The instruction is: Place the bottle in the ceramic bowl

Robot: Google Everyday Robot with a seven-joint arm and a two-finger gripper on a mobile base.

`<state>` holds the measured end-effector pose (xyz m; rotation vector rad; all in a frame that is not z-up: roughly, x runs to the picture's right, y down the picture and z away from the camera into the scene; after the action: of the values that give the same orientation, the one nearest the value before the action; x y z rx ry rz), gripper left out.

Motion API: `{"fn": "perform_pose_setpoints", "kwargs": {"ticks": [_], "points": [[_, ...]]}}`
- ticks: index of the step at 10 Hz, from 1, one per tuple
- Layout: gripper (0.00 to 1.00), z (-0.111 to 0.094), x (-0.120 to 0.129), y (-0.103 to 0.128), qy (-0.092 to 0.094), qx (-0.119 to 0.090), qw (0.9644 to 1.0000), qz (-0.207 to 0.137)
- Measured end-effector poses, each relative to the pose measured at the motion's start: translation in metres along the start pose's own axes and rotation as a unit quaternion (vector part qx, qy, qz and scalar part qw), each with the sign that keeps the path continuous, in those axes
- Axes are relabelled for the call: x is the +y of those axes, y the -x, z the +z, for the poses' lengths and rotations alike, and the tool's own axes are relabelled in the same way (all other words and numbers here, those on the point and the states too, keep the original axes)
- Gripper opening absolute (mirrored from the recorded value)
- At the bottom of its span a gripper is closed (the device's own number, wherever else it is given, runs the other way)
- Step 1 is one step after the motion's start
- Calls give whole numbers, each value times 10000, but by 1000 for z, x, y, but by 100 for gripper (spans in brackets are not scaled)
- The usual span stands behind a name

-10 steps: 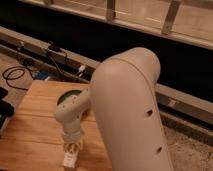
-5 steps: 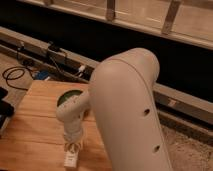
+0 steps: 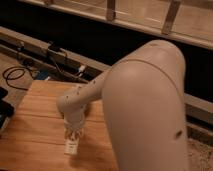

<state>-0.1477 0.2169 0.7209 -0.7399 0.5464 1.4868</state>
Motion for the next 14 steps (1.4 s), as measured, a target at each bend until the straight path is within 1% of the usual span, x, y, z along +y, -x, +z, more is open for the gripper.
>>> {"fn": "perform_pose_setpoints", "kwargs": {"ticks": [1, 2, 3, 4, 6, 7, 8, 9, 10, 13, 14], "points": [[0, -13, -6, 10, 32, -142, 9999, 45], [0, -22, -7, 18, 94, -241, 9997, 38], [0, -26, -3, 29, 158, -299, 9994, 0], [0, -30, 0, 42, 169, -342, 9993, -47], [0, -44, 28, 76, 215, -486, 9981, -303], [0, -54, 46, 97, 273, -572, 9968, -486], [0, -59, 53, 108, 274, -601, 9962, -568], [0, -63, 57, 115, 288, -635, 9957, -613], [0, -64, 59, 117, 293, -645, 9955, -630], [0, -64, 58, 117, 301, -646, 9955, -621], [0, -63, 59, 117, 332, -653, 9953, -628]]}}
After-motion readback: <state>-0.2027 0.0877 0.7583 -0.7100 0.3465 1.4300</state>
